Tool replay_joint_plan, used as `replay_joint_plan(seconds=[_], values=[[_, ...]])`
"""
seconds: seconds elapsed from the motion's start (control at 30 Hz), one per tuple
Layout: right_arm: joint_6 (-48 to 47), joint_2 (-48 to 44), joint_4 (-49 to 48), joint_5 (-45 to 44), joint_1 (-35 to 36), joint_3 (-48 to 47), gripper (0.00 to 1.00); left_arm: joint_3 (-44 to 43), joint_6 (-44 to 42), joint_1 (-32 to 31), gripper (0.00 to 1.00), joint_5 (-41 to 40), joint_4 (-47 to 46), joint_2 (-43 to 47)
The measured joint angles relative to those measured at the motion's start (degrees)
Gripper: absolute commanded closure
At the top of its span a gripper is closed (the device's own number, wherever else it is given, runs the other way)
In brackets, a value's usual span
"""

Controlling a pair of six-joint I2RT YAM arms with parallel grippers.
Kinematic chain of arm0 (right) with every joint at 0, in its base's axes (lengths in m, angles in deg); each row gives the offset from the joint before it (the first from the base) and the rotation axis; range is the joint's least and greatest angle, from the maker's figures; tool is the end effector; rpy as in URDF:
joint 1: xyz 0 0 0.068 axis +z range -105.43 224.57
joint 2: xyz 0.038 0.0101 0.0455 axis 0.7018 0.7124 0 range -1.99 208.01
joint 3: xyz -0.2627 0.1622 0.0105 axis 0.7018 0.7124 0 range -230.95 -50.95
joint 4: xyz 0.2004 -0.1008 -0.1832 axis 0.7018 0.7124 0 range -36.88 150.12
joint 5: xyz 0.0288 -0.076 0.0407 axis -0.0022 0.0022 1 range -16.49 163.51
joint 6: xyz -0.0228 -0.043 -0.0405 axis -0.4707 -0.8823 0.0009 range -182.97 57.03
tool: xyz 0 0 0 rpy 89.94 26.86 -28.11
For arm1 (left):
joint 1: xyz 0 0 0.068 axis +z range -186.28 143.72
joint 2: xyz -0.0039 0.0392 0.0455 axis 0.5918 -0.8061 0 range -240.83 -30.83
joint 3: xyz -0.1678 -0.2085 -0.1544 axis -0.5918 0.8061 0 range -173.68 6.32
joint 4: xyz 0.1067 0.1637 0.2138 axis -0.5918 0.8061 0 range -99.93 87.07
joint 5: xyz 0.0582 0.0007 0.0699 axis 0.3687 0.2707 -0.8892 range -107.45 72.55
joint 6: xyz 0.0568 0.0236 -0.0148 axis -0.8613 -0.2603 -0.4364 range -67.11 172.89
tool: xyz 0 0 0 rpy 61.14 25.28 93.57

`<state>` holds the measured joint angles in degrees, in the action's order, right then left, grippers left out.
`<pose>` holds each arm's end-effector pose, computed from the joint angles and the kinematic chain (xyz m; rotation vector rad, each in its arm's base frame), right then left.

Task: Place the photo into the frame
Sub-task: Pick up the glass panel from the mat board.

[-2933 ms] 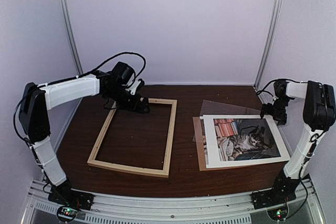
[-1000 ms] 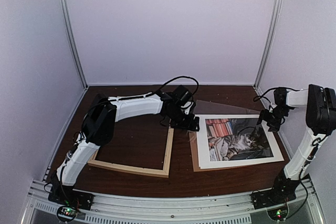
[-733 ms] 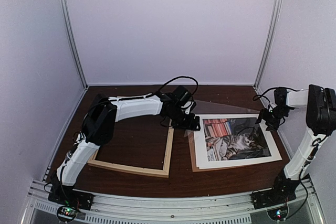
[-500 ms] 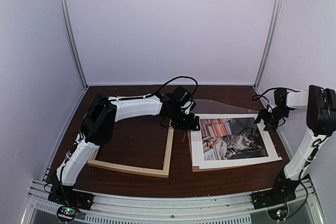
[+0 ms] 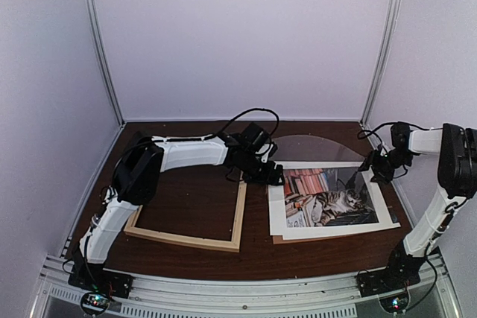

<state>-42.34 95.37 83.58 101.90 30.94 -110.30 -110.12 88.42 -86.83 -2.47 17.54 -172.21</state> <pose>0.3503 -0.0612 0.1815 0.6741 2.6301 0.7162 0.3740 -0.4741 0.1441 0.4722 2.6587 -0.8858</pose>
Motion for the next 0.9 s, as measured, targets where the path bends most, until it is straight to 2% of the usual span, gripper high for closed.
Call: replay_joint_plan(seconds=[0.3, 0.5, 0.9], values=[[0.9, 0.0, -0.3, 2.3, 0.4, 0.1, 0.33, 3.9, 1.7, 1.1, 0.15, 3.2, -4.5, 1.5], [1.8, 0.0, -0.2, 2.0, 0.4, 0.1, 0.22, 5.2, 2.4, 1.3, 0.14, 3.7, -6.0, 2.0], [1.6, -0.9, 2.9, -12.2, 0.4, -1.2, 0.17, 5.4, 2.4, 1.3, 0.15, 3.7, -6.0, 2.1]])
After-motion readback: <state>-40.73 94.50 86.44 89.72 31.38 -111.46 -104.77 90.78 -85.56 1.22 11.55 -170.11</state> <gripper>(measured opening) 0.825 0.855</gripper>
